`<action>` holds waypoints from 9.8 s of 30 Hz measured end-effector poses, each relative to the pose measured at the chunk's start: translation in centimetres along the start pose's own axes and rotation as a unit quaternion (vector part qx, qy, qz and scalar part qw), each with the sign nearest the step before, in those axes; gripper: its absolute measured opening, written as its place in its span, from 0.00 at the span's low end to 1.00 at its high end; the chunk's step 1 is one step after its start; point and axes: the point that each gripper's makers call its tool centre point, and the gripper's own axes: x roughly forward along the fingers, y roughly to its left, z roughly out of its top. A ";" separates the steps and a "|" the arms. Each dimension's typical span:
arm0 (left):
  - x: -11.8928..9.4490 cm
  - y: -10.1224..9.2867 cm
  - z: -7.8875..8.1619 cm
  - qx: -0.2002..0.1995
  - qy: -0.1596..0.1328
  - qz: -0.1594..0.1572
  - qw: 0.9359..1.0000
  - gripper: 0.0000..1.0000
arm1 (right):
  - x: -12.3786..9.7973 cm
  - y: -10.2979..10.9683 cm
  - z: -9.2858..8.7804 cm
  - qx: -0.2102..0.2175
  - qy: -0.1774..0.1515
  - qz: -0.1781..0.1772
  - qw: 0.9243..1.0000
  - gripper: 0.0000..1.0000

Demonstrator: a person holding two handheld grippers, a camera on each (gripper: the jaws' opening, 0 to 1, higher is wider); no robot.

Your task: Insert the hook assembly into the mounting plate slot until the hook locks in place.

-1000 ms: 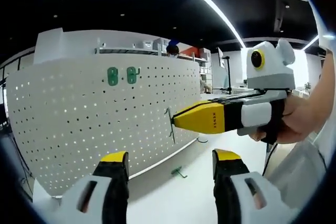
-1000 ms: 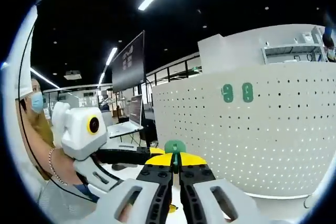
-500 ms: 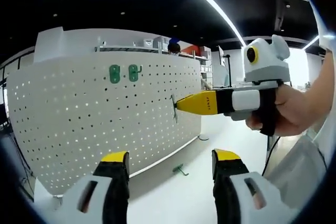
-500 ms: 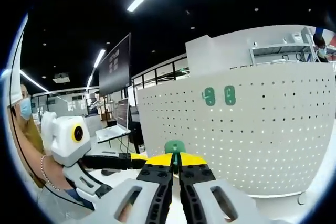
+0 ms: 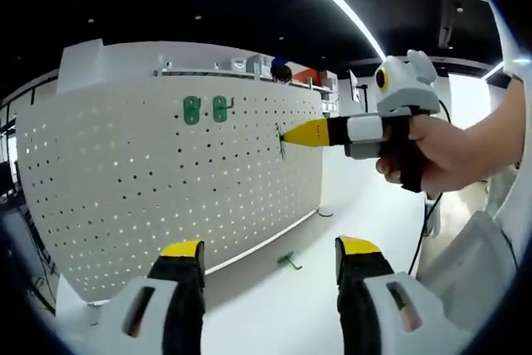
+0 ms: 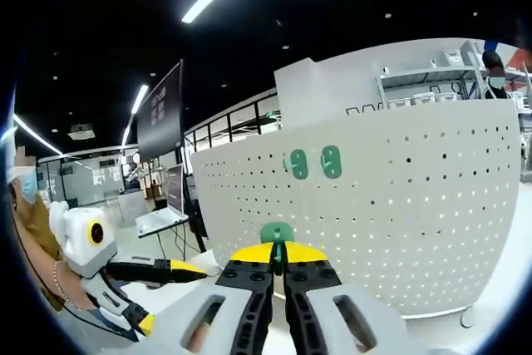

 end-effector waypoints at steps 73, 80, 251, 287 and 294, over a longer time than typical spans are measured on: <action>-4.0 0.2 -6.5 -0.038 0.060 0.008 0.997 0.64 | 6.1 -10.6 8.1 -0.052 -0.073 -0.135 0.987 0.00; -4.1 0.4 -6.8 -0.040 0.064 0.010 0.997 0.64 | 6.6 -10.5 7.8 -0.052 -0.072 -0.134 0.987 0.00; -4.0 0.6 -7.2 -0.064 0.067 0.009 0.996 0.62 | -4.7 -5.6 -6.4 -0.033 0.049 -0.013 0.998 0.50; -4.1 1.1 -7.7 -0.068 0.068 0.012 0.995 0.63 | -8.3 -5.1 -11.2 -0.017 0.115 -0.011 0.993 0.53; -4.2 1.4 -7.6 -0.068 0.067 0.014 0.995 0.64 | -9.0 -4.9 -12.2 -0.008 0.128 -0.010 0.992 0.53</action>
